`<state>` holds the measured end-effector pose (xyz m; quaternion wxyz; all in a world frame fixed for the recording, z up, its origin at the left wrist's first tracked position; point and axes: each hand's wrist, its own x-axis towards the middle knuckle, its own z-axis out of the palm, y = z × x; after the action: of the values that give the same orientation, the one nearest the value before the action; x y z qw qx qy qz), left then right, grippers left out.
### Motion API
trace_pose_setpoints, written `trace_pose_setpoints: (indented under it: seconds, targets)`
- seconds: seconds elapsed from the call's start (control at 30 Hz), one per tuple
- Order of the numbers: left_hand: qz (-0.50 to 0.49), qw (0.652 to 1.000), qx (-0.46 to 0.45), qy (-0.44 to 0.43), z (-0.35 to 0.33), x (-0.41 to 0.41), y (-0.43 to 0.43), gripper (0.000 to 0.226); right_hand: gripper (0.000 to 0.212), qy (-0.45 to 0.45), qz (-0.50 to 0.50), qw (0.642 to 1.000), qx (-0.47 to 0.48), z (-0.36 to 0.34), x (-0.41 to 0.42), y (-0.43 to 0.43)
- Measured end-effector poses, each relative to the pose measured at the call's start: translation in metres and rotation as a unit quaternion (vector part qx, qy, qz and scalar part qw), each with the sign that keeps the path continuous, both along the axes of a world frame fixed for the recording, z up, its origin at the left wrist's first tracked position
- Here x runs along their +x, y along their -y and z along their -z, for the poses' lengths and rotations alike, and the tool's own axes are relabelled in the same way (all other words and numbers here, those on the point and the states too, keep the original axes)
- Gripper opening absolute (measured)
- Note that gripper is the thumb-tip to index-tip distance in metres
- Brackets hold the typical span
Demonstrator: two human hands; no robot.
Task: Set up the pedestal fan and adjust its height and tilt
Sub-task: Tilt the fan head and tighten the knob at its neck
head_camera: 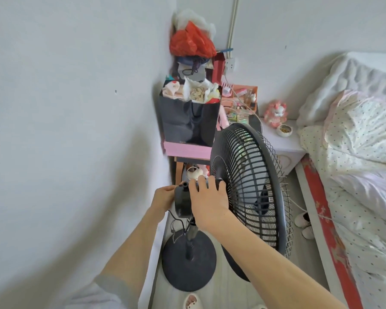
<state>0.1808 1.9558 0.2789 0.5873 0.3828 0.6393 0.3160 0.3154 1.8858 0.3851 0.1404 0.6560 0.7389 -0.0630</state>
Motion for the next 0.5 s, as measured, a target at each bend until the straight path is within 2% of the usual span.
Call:
trace_pose_setpoints:
  seconds: [0.13,0.3,0.5]
  targets:
    - [-0.057,0.990,-0.060,0.110,0.010,0.008,0.010,0.018,0.090,0.004,-0.008,1.000,-0.026,0.002,0.004,-0.009]
    - [-0.050,0.976,-0.079,0.197,0.031,0.017,0.016,0.032,0.095,-0.017,-0.008,1.000,-0.016,0.011,0.015,-0.009]
    - [-0.064,0.962,-0.128,0.230,0.053,0.017,0.025,0.035,0.099,-0.011,-0.014,1.000,-0.012,0.014,0.012,-0.007]
